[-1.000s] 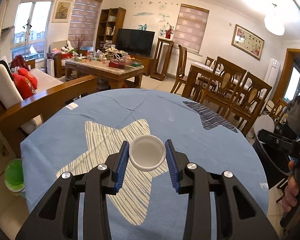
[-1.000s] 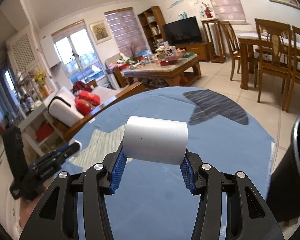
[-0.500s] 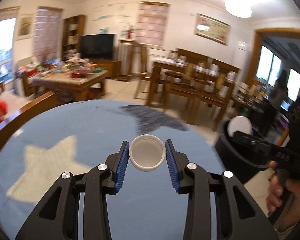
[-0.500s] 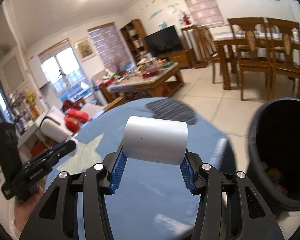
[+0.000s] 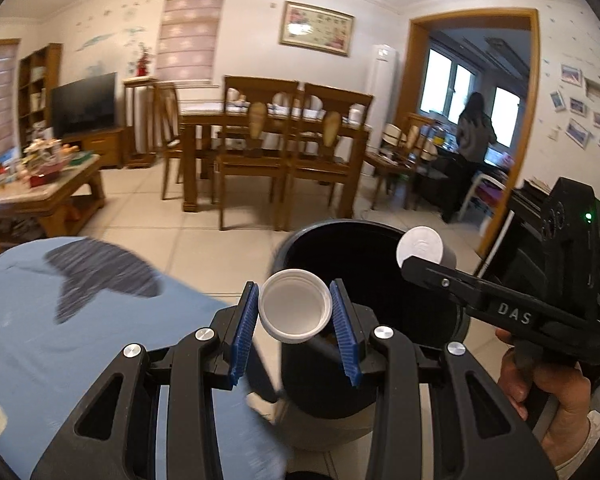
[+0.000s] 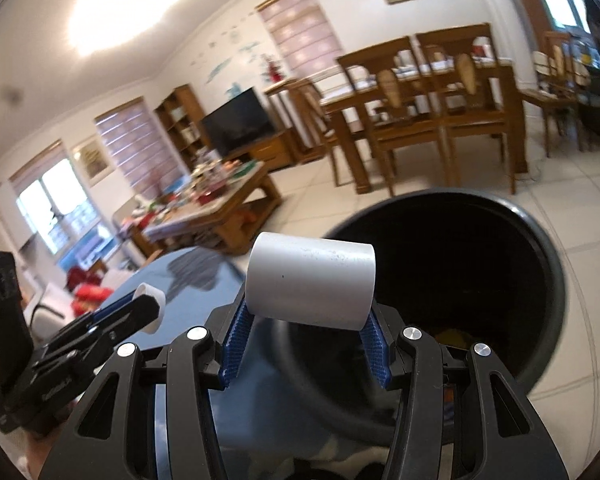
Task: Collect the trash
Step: 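Carry the white cup and paper roll over the black bin with both tools, then open both tools to drop the cup and roll into the bin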
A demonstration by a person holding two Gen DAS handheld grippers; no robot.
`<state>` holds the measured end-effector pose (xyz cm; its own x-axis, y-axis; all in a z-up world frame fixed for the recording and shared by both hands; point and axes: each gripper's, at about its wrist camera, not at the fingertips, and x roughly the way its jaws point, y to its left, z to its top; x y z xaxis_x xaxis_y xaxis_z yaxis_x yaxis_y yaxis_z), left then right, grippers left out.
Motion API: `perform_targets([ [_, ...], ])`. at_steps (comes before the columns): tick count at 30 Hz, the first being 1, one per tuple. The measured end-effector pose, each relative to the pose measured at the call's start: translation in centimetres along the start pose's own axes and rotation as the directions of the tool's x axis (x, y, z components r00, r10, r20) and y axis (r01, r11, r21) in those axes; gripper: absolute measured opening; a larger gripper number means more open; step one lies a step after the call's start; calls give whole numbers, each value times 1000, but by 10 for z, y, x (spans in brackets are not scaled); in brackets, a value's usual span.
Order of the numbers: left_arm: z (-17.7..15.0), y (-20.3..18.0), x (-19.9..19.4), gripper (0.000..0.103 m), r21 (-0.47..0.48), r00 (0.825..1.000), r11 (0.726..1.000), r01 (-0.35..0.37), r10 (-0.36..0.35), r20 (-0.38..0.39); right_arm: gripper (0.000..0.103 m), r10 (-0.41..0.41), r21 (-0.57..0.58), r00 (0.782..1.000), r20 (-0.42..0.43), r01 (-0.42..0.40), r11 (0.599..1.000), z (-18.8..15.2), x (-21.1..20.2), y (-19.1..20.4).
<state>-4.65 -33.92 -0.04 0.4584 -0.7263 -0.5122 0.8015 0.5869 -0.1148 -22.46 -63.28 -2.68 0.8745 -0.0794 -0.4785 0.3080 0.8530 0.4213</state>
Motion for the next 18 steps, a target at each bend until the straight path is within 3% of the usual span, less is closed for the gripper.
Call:
perform_targets([
  [10, -2, -32, 47, 37, 42, 997, 998, 56, -54, -58, 50, -31, 82, 1000, 7, 30, 996, 3, 11, -68],
  [18, -9, -36, 64, 37, 46, 990, 993, 105, -100, -95, 50, -44, 112, 999, 3, 44, 993, 7, 27, -76],
])
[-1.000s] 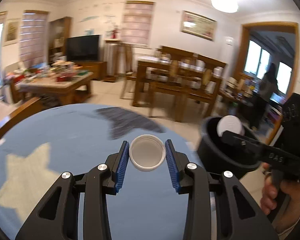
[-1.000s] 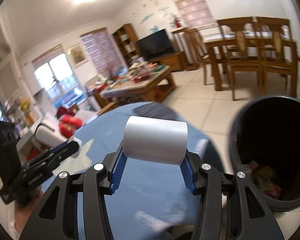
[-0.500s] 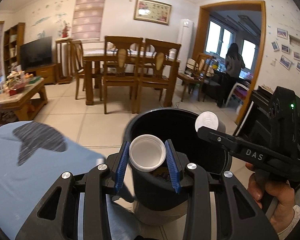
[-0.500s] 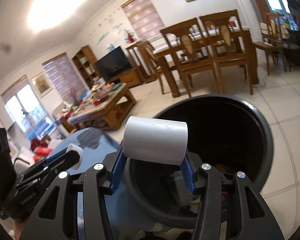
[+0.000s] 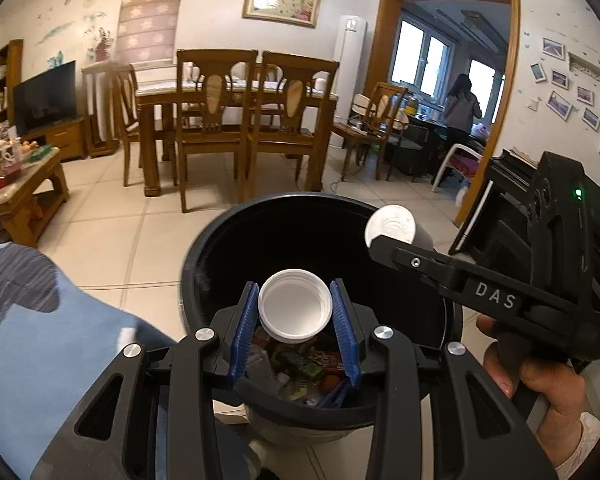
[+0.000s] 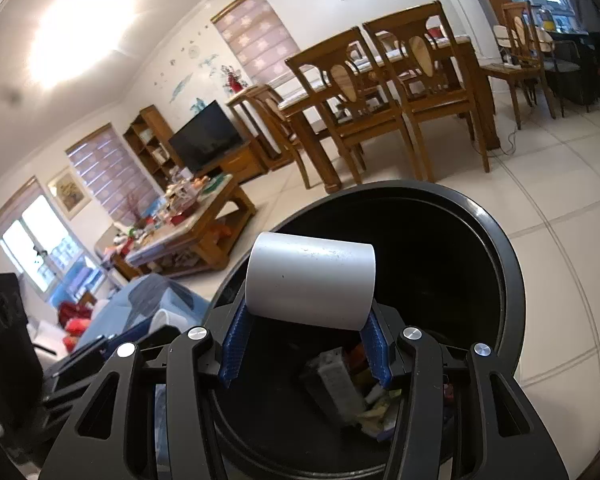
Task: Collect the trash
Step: 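Open both tools to drop the cup and roll into the bin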
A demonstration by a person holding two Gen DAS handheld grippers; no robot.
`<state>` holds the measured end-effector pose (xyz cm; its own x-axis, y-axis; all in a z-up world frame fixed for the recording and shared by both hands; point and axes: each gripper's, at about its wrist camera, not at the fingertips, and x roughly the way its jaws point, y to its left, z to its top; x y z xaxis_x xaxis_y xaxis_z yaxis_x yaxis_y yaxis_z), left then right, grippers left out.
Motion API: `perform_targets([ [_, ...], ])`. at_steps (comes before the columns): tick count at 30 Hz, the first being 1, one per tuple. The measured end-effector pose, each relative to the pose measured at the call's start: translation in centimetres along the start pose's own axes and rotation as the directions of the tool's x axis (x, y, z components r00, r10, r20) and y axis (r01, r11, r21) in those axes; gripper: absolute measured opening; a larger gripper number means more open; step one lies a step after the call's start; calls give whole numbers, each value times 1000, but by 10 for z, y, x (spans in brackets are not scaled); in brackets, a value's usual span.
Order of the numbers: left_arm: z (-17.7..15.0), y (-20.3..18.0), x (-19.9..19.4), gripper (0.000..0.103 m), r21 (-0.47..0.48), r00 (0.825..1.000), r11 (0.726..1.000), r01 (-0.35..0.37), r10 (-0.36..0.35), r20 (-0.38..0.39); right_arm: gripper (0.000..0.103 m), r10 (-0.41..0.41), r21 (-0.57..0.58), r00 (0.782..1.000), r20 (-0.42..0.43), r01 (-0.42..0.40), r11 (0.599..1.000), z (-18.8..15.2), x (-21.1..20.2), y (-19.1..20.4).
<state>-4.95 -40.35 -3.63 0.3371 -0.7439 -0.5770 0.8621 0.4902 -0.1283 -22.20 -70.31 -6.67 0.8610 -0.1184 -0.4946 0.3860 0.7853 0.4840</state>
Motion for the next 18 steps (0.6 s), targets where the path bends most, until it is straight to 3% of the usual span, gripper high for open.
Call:
perform_targets([
  [11, -4, -2, 25, 39, 24, 998, 999, 22, -20, -63, 50, -23, 22, 1000, -8, 23, 999, -3, 9, -12],
  [12, -4, -1, 26, 47, 24, 998, 1000, 17, -15, -69, 51, -22, 22, 1000, -10, 22, 1000, -3, 9, -12],
  [13, -3, -2, 27, 67, 23, 998, 1000, 11, -10, -69, 55, -23, 20, 1000, -11, 24, 1000, -4, 9, -11],
  [15, -2, -2, 24, 90, 25, 999, 1000, -16, 17, -46, 64, -27, 14, 1000, -9, 27, 1000, -4, 6, -5],
  [16, -2, -4, 23, 95, 29, 999, 999, -24, 25, -35, 69, -24, 14, 1000, -8, 24, 1000, -4, 5, -5],
  [18, -1, -6, 20, 98, 47, 999, 999, -21, 22, -31, 70, -26, 9, 1000, -3, 26, 1000, -4, 3, -2],
])
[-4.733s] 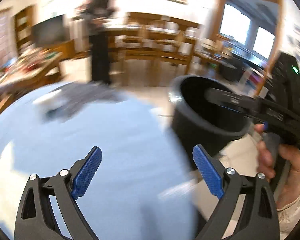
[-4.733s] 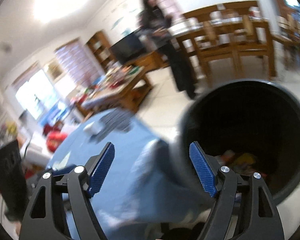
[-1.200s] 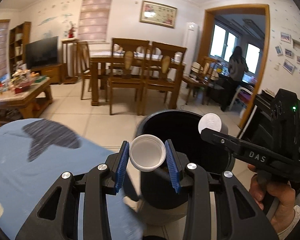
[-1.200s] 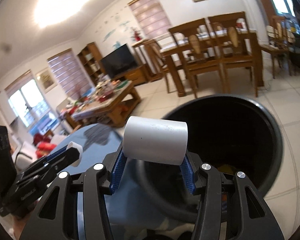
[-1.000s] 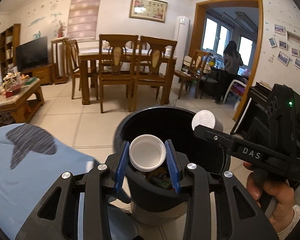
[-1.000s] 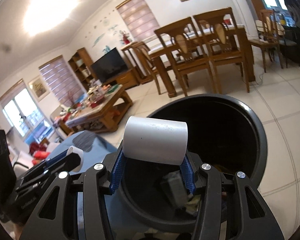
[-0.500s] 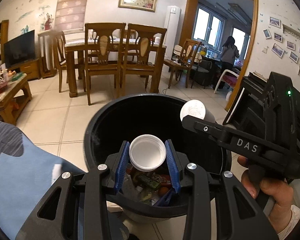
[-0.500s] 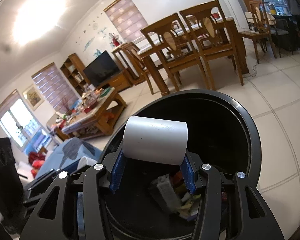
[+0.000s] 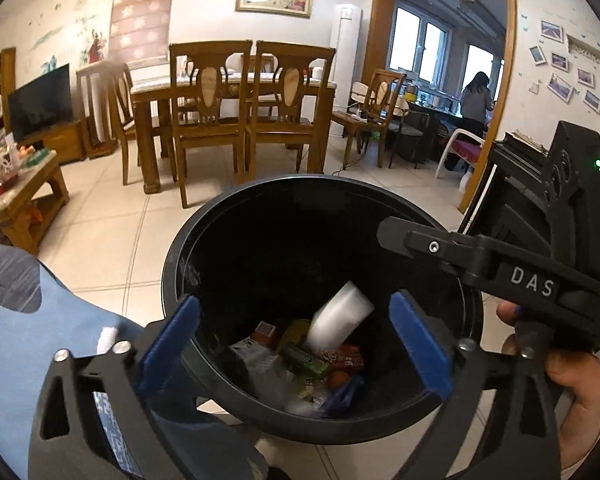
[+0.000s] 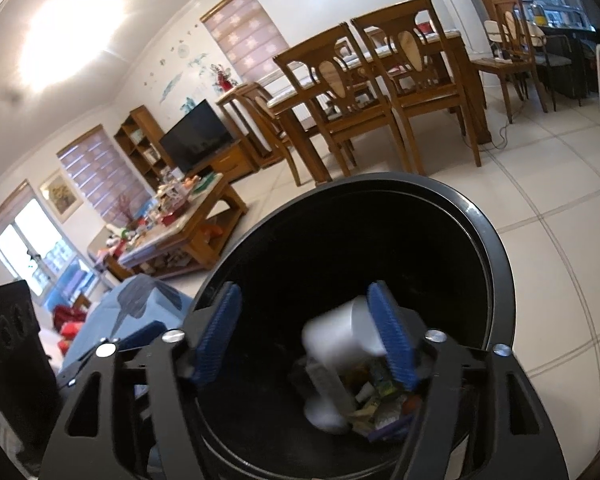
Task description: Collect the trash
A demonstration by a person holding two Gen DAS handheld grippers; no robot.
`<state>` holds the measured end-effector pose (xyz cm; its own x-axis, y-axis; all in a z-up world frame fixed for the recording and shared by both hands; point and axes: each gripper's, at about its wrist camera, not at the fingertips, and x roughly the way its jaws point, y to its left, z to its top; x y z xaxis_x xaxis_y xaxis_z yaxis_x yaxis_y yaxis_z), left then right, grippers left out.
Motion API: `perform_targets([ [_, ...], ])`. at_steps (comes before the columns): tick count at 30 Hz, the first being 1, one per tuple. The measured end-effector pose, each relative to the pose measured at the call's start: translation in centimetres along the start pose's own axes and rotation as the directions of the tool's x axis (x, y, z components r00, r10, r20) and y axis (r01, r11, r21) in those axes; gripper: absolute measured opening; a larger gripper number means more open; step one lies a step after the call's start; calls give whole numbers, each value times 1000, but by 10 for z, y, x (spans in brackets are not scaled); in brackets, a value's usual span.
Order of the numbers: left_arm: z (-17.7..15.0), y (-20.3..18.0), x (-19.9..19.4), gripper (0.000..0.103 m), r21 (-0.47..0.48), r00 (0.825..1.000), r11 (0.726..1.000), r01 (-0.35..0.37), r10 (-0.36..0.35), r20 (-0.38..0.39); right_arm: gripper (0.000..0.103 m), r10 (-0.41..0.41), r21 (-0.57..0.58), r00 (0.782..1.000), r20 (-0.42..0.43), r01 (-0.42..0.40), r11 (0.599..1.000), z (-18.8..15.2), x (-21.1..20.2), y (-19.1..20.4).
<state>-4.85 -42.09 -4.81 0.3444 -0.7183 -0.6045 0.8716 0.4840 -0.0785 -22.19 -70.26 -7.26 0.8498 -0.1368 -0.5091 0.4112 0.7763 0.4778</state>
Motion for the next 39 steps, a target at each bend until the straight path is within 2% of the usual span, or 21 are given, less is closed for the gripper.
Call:
perform_targets([
  [4, -1, -3, 0, 98, 16, 1000, 1000, 10, -10, -24, 72, -3, -6, 1000, 6, 3, 1000, -1, -5, 4],
  [9, -5, 4, -18, 98, -21, 998, 999, 33, -34, -45, 78, -5, -14, 1000, 17, 5, 1000, -3, -16, 14],
  [13, -10, 21, -48, 98, -77, 999, 997, 14, -16, -29, 92, 6, -26, 1000, 14, -6, 1000, -8, -21, 30],
  [16, -20, 39, -75, 98, -120, 999, 992, -35, 33, -17, 97, 18, -60, 1000, 3, -18, 998, -16, -19, 58],
  [18, -27, 57, -98, 98, -156, 995, 983, -98, 98, -8, 98, 27, -96, 999, -18, -29, 995, -22, -14, 80],
  [21, -42, 85, -135, 98, -206, 980, 960, -191, 200, 23, 98, 47, -173, 997, -61, -57, 983, -39, -3, 125],
  [22, -46, 94, -147, 98, -222, 970, 948, -227, 240, 32, 98, 54, -204, 996, -73, -68, 977, -45, 1, 143],
  [24, -58, 114, -175, 98, -250, 938, 913, -322, 344, 49, 98, 70, -257, 994, -89, -91, 962, -57, 7, 177],
  [28, -83, 153, -227, 98, -295, 876, 849, -438, 477, 73, 98, 122, -346, 986, -118, -156, 925, -84, 18, 256],
  [31, -97, 181, -258, 98, -344, 836, 801, -490, 543, 75, 98, 172, -394, 974, -147, -217, 893, -105, 27, 316],
  [34, -119, 213, -295, 98, -412, 790, 741, -531, 608, 75, 98, 222, -403, 956, -190, -282, 870, -122, 40, 367],
  [37, -131, 231, -318, 98, -454, 748, 686, -569, 661, 61, 98, 253, -394, 944, -214, -320, 861, -136, 53, 406],
  [39, -136, 243, -331, 98, -475, 701, 635, -609, 712, 52, 98, 263, -399, 940, -219, -333, 854, -145, 61, 430],
])
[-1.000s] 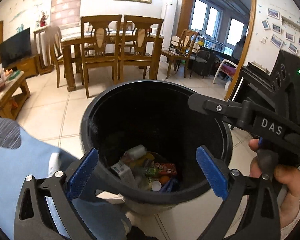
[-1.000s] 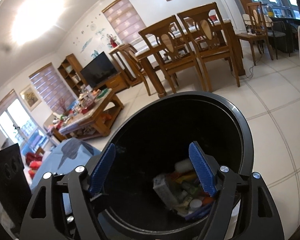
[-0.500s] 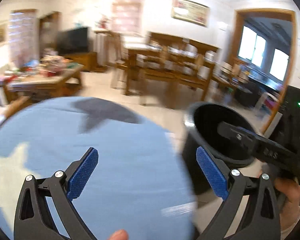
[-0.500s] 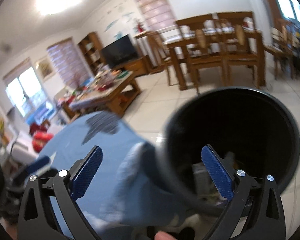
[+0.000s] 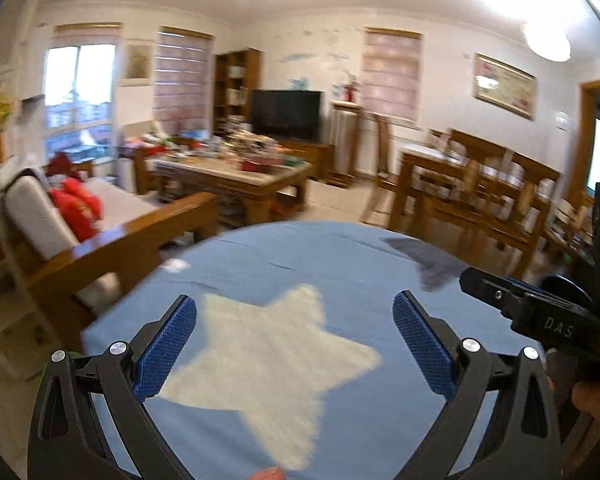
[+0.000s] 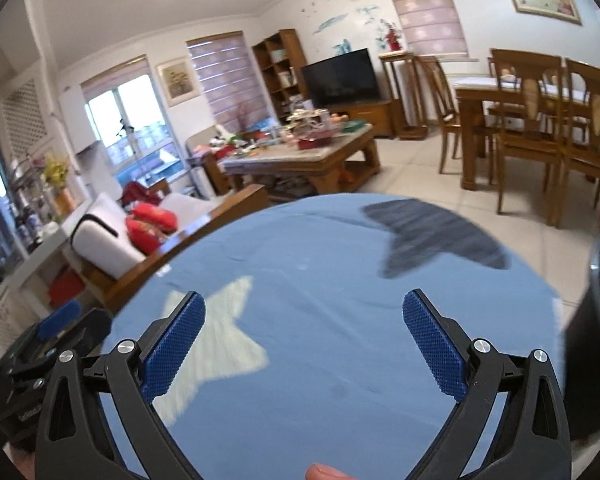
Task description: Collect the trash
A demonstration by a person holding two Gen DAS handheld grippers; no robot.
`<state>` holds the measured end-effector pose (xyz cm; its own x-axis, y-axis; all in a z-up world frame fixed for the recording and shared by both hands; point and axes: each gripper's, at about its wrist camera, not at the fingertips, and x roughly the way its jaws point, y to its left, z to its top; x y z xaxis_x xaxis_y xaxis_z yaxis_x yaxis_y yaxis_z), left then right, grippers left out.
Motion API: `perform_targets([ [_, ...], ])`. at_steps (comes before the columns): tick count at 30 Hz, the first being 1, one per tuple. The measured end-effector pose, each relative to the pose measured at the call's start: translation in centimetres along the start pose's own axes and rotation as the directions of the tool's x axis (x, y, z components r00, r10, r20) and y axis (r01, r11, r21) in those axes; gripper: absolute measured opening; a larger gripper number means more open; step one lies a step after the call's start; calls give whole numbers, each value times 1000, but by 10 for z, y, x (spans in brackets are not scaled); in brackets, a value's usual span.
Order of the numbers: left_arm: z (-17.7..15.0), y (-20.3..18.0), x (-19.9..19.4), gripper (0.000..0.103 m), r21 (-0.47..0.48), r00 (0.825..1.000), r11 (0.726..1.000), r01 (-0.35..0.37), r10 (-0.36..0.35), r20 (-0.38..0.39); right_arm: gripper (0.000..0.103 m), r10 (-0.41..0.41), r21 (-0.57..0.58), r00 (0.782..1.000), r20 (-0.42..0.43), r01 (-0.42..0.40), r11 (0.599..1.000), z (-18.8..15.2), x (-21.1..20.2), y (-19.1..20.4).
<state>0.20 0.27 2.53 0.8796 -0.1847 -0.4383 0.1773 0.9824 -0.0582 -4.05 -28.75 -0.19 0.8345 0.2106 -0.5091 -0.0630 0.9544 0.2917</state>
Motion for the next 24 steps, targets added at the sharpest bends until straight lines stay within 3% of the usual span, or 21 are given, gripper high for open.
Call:
perform_targets([
  [4, 2, 27, 0, 98, -31, 998, 998, -53, 54, 31, 98, -11, -57, 1000, 28, 13, 998, 5, 30, 40],
  [8, 1, 45, 9, 98, -93, 997, 993, -70, 72, 17, 98, 33, -91, 999, 11, -32, 995, 10, 61, 62],
  [12, -1, 48, 12, 98, -111, 992, 986, -123, 125, 6, 98, 71, -107, 997, -19, -73, 992, 4, 72, 64],
  [18, -11, 50, 12, 98, -86, 979, 975, -204, 205, 2, 98, 68, -135, 998, -1, -67, 989, -1, 69, 62],
  [24, -16, 58, 15, 98, -120, 978, 970, -209, 207, -31, 98, 76, -137, 997, 6, -75, 988, -7, 62, 52],
])
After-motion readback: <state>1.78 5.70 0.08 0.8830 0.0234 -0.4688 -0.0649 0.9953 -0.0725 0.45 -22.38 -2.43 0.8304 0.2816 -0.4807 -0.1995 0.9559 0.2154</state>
